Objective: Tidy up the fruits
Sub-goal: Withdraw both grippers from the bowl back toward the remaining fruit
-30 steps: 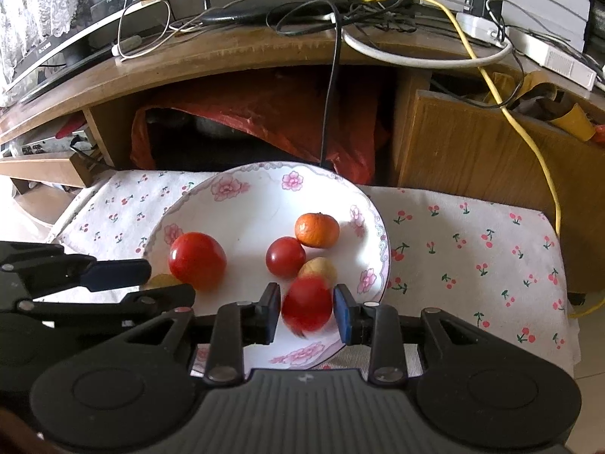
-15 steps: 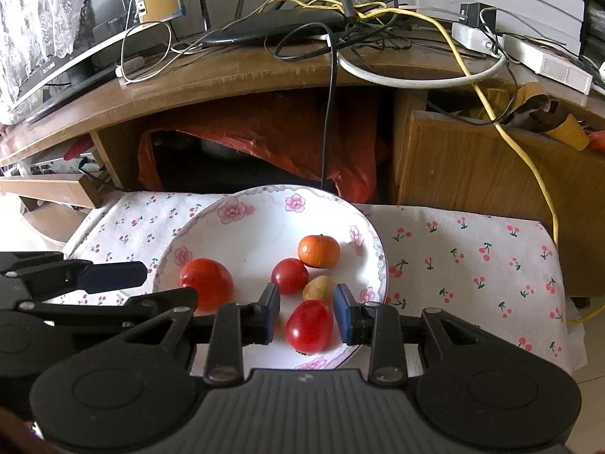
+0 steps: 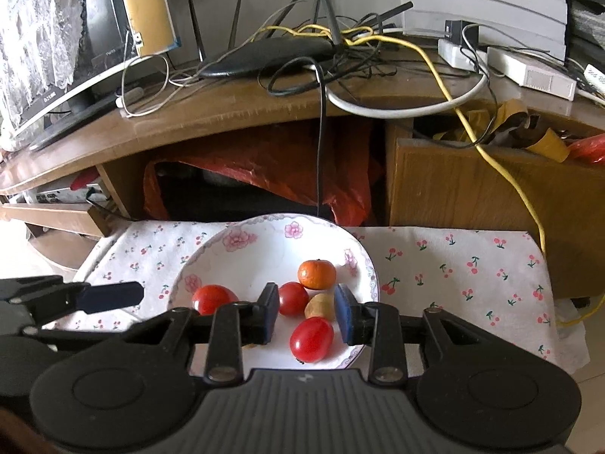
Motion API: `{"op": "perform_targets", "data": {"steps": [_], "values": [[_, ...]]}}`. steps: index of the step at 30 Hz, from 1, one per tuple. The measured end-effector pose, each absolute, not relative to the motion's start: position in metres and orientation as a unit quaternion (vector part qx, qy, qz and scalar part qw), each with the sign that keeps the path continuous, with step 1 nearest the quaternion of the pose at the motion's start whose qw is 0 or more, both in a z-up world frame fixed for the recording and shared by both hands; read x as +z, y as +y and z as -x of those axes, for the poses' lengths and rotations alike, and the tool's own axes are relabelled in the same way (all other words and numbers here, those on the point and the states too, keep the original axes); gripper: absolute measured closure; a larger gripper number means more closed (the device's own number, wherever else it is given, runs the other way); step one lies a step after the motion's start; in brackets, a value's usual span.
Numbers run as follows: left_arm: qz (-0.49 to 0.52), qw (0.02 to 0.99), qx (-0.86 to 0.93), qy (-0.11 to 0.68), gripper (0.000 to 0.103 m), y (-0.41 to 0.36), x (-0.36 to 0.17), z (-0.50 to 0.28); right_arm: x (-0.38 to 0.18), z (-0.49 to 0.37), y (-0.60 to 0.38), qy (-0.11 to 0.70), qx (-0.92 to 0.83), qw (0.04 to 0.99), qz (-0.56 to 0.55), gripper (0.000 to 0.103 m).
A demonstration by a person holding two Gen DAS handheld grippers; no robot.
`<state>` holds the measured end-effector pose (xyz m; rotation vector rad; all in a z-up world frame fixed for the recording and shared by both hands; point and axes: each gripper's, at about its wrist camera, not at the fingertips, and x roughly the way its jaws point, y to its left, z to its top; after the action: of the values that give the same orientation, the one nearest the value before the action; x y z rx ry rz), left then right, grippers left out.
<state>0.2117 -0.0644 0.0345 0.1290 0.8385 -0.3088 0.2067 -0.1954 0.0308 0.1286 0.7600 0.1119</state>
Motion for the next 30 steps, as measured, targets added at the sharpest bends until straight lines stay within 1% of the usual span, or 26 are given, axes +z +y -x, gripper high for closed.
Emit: {"op": "perform_targets", "data": {"steps": [12,30], "values": [[-0.068,0.902,-0.161,0.396,0.036,-0.061,0.052,-0.180,0.055,-0.173,-0.181,0.345,0.055,0.936,-0.048,0.067],[-0.050,0.898,-0.173,0.402,0.032,-0.042,0.062,-0.119,0.060,-0.095,-0.182,0.373,0.037,0.927,-0.012,0.067]]}}
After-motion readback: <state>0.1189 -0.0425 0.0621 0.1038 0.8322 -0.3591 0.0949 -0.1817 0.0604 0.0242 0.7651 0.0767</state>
